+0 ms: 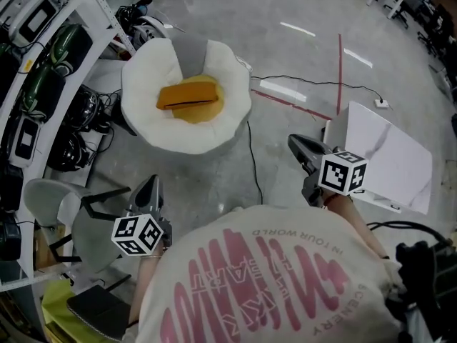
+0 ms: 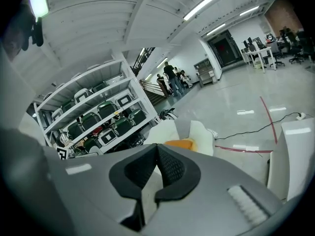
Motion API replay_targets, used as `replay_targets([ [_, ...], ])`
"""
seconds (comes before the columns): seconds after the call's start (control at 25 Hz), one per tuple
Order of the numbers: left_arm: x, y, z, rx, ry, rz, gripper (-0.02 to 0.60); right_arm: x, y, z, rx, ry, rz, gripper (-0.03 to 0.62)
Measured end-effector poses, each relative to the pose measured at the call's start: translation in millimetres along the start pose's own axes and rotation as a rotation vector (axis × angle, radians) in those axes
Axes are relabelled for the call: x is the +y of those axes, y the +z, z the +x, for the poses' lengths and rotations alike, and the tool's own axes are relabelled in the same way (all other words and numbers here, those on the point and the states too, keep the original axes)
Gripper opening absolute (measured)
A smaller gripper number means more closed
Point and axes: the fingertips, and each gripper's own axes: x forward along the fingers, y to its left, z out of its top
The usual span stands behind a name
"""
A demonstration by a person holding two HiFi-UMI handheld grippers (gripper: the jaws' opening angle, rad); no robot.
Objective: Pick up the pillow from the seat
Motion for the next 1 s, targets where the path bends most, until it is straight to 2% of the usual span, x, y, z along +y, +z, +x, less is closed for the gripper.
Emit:
replay_targets([
  [0.48,17,0,13,0.032,-0.011,-0.007,0.017,7,-10,31,0.06,0.013,0.004,0.005],
  [1.0,24,5,13,0.051,0.015,-0.006,0.017,6,-24,46,0.089,0.02,0.061,0.005],
])
